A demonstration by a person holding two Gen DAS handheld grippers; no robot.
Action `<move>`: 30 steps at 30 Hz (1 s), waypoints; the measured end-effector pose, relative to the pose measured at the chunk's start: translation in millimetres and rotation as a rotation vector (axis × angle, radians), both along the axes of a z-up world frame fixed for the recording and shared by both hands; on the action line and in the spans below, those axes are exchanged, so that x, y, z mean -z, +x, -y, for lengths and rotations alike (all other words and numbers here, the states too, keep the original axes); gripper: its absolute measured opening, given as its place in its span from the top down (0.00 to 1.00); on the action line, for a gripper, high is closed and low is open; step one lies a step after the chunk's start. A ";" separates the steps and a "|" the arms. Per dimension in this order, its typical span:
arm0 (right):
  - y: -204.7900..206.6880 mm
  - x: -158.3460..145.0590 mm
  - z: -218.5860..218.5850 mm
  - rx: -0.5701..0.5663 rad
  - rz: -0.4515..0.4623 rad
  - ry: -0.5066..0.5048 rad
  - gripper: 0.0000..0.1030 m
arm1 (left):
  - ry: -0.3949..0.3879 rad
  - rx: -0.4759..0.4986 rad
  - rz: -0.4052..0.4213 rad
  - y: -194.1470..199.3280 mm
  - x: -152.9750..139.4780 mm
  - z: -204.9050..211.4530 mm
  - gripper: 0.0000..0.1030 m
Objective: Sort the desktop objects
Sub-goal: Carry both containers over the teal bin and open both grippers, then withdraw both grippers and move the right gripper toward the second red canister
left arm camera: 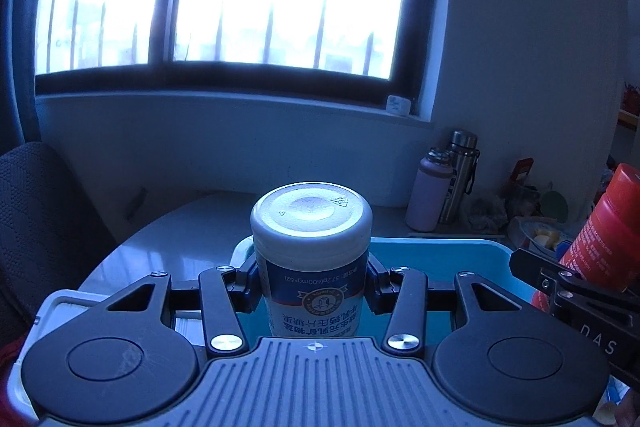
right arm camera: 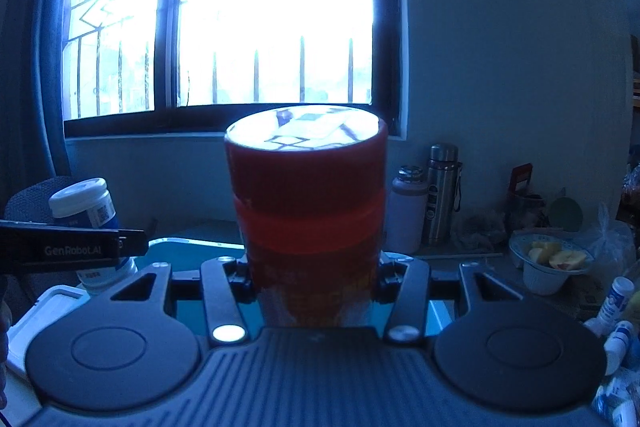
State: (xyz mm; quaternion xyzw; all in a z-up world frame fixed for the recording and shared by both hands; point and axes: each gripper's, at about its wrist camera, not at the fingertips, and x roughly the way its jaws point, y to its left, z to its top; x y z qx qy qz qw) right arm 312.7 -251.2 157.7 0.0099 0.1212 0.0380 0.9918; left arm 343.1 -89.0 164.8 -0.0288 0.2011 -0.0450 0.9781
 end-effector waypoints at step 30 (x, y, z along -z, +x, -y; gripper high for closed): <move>48.7 19.9 -6.3 -0.066 -0.237 0.009 0.28 | 0.115 0.031 -0.207 64.4 31.2 8.3 0.43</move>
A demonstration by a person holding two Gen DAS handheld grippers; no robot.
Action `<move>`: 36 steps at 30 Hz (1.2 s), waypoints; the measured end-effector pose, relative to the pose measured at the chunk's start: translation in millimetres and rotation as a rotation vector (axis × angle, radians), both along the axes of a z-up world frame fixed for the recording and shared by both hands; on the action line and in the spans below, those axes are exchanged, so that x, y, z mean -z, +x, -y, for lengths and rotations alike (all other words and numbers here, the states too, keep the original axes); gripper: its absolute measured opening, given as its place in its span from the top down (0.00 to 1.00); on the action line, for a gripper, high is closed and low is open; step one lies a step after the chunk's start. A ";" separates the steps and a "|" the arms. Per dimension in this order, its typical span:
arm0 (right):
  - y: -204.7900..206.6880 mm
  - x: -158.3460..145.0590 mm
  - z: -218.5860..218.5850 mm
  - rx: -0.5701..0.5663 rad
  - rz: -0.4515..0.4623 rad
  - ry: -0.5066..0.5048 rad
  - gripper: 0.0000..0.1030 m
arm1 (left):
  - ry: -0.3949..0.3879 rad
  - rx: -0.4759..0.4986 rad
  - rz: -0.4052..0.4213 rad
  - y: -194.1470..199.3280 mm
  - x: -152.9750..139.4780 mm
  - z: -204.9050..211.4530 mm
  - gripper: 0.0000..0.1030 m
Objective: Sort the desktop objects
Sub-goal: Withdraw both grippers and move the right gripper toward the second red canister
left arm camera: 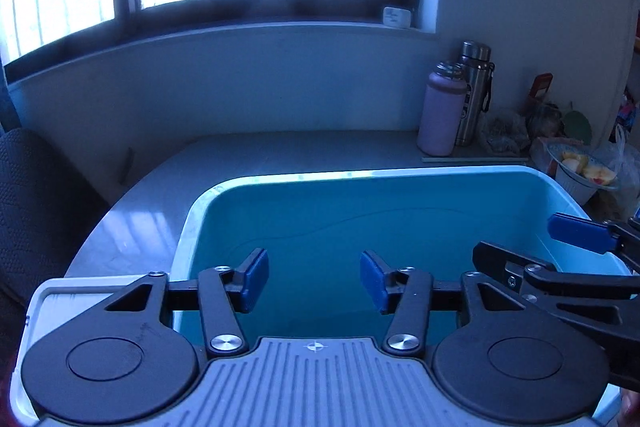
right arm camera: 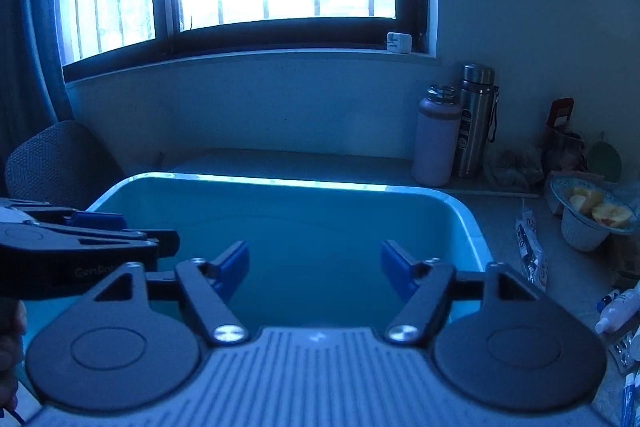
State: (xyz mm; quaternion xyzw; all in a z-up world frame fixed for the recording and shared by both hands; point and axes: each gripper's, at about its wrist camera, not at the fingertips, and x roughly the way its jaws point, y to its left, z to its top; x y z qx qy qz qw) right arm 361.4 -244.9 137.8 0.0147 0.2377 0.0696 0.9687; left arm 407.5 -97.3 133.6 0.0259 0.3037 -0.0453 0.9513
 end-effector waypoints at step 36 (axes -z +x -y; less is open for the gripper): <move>-224.8 -31.7 -51.1 0.086 0.216 -0.041 0.14 | -0.036 -0.051 0.141 -245.6 -24.7 -88.3 0.25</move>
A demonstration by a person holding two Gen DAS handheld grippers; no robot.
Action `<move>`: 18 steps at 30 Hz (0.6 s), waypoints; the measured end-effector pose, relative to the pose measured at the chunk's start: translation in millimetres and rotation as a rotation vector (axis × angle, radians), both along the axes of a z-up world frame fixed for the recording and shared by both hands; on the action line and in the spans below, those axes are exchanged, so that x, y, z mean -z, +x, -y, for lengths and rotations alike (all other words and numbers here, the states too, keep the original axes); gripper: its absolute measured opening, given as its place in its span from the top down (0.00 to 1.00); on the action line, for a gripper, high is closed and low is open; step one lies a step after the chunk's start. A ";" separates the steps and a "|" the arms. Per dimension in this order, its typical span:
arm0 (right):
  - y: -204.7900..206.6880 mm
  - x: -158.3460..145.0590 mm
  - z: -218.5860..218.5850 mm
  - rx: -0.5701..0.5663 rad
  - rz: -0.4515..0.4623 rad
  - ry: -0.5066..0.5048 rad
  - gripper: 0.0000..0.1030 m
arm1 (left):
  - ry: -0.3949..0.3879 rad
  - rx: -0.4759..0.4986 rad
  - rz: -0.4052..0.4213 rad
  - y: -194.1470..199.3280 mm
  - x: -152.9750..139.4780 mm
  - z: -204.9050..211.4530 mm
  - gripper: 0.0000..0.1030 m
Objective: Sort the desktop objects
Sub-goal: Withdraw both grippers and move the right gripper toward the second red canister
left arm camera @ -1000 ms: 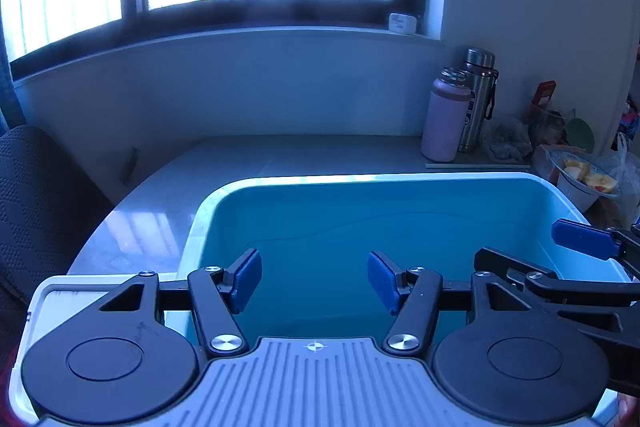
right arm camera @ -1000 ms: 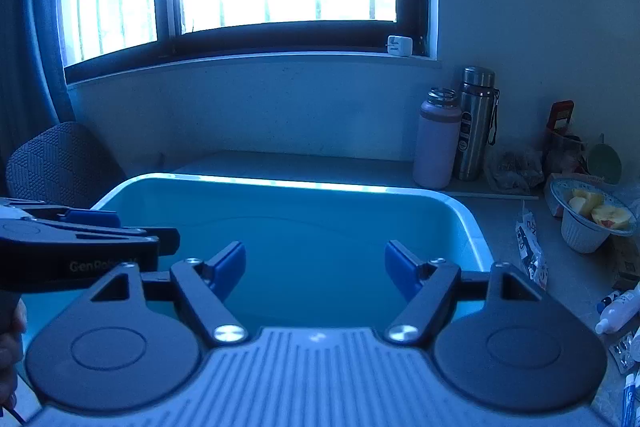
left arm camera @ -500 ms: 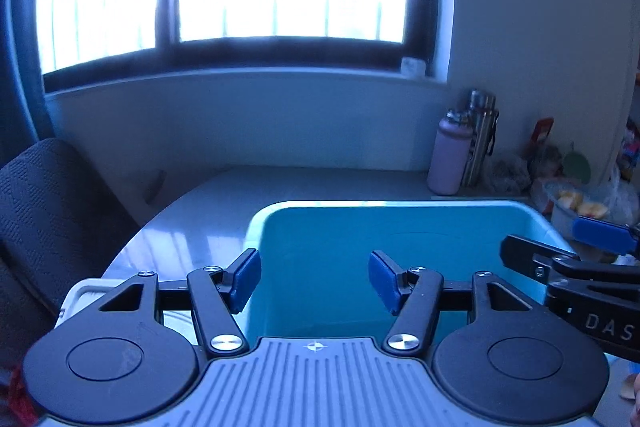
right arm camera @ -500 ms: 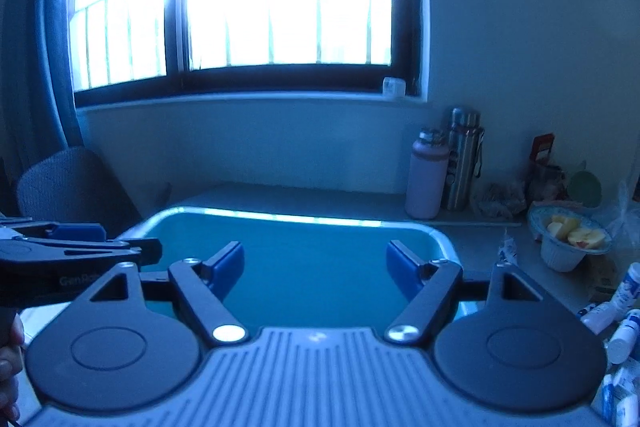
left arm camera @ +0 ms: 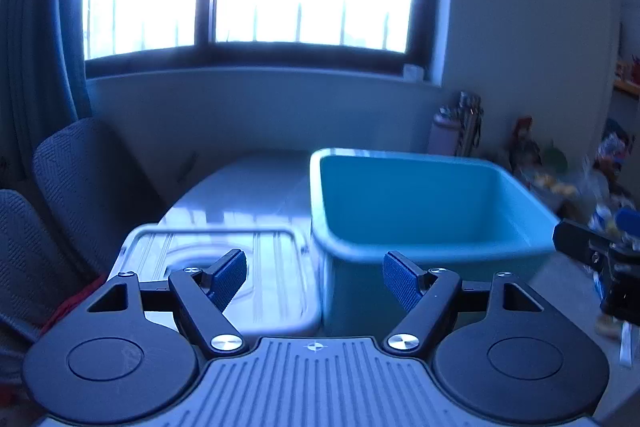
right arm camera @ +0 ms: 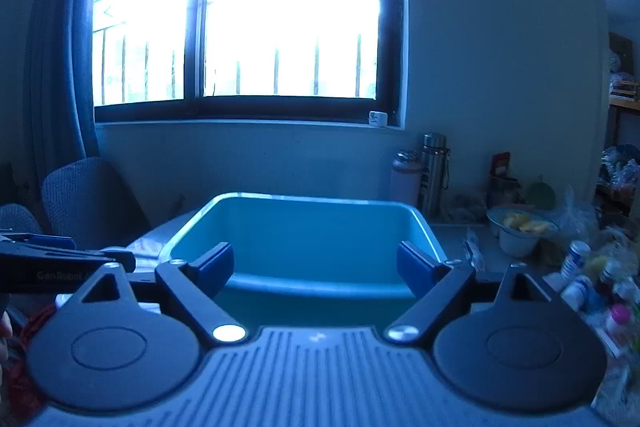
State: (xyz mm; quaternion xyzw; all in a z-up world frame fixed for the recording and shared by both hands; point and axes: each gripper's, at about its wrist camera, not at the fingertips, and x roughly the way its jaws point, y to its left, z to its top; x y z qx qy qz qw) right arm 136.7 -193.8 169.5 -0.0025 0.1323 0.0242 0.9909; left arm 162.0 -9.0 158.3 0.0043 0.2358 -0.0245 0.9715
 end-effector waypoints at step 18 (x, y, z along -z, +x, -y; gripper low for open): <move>-107.4 60.2 -5.2 0.082 -0.058 0.011 0.10 | -0.010 -0.007 -0.029 -114.7 74.8 -20.0 0.25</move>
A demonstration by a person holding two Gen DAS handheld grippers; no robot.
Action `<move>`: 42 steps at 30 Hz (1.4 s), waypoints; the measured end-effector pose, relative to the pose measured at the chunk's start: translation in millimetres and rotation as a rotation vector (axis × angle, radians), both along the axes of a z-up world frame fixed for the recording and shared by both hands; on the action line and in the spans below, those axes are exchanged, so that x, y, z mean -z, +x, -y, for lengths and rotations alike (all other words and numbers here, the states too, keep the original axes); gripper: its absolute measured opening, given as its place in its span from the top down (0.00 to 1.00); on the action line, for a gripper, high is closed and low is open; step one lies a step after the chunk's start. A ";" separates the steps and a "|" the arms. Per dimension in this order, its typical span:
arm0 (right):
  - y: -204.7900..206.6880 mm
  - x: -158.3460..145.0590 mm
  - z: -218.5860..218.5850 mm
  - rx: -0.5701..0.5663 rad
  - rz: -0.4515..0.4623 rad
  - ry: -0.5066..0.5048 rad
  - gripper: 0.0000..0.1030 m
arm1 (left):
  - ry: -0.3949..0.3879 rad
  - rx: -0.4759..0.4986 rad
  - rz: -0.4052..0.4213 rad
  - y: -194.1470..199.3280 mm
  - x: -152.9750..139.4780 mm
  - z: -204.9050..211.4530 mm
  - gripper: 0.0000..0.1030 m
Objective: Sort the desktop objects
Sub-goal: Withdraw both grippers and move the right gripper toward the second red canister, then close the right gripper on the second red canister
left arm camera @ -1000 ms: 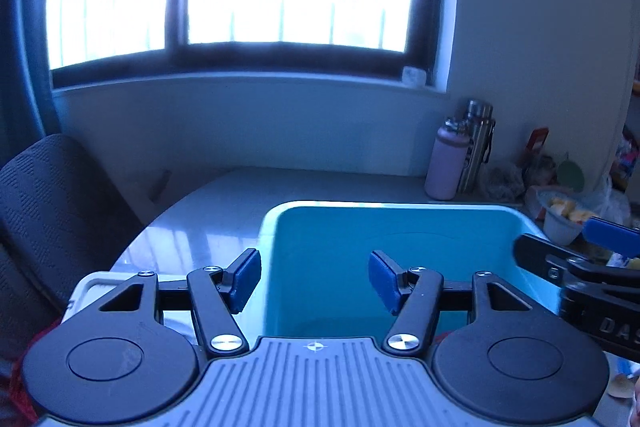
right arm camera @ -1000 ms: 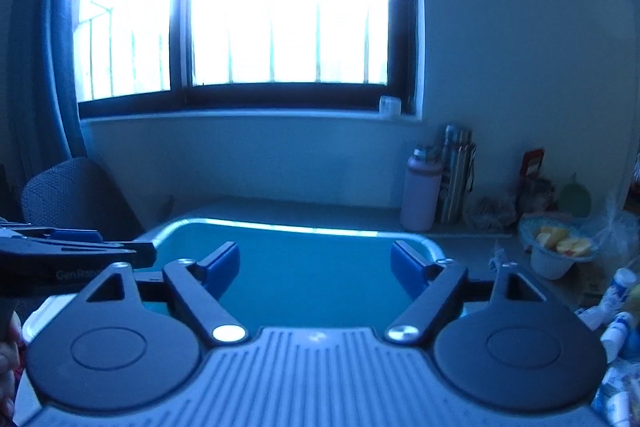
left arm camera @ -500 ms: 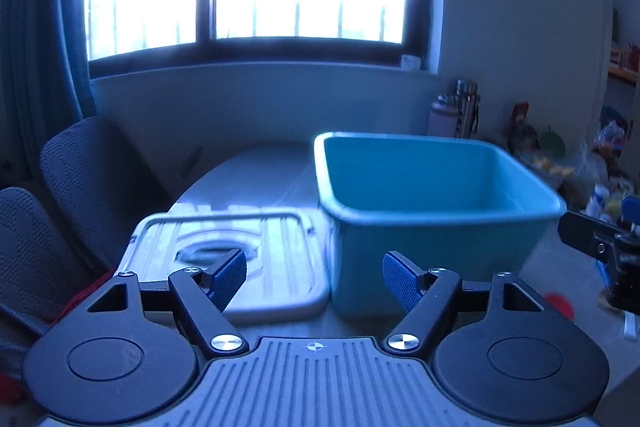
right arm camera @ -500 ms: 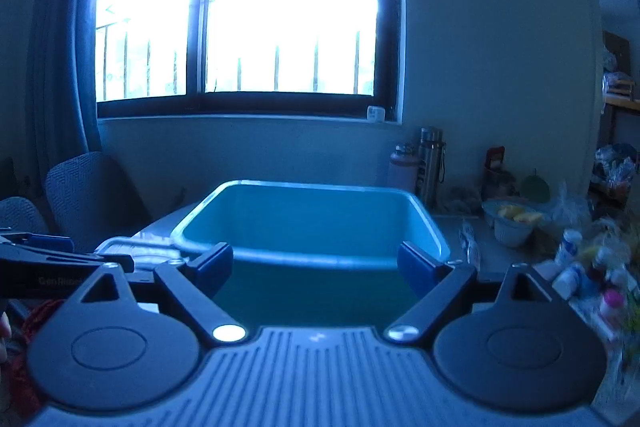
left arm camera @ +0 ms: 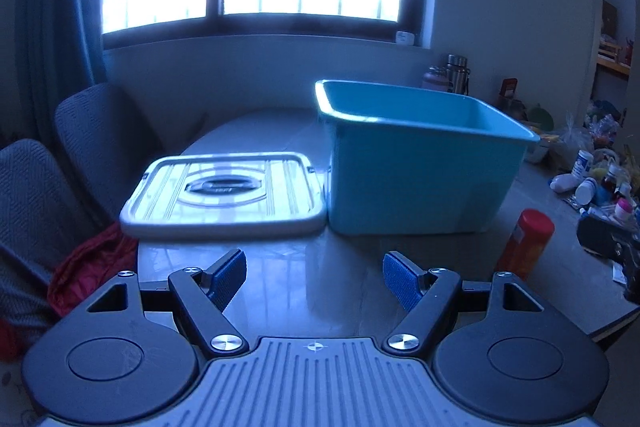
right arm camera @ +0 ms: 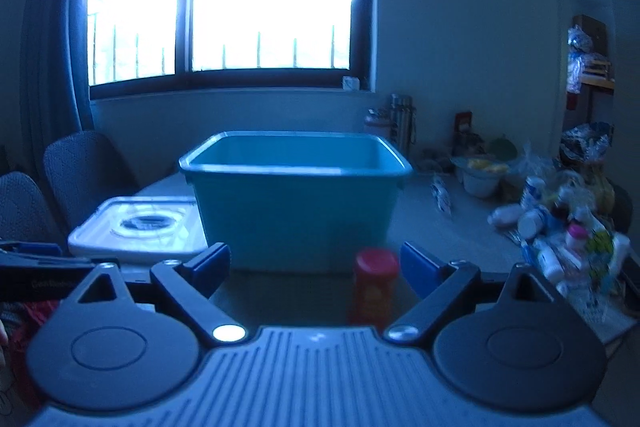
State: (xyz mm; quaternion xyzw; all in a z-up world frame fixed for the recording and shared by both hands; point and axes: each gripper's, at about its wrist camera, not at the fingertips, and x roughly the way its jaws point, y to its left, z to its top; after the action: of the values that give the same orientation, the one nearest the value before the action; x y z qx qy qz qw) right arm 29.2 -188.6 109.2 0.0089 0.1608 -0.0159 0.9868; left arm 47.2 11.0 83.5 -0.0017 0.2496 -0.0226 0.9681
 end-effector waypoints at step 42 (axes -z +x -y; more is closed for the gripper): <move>72.2 113.9 50.9 0.085 -0.082 0.148 0.10 | 0.109 0.031 -0.055 60.7 65.4 38.0 0.25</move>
State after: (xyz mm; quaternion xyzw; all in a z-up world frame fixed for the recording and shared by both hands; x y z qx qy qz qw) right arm 101.5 -239.5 -4.6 0.0882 0.2014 -0.0459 0.9745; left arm 107.9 -26.9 18.2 0.0544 0.2768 -0.0238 0.9591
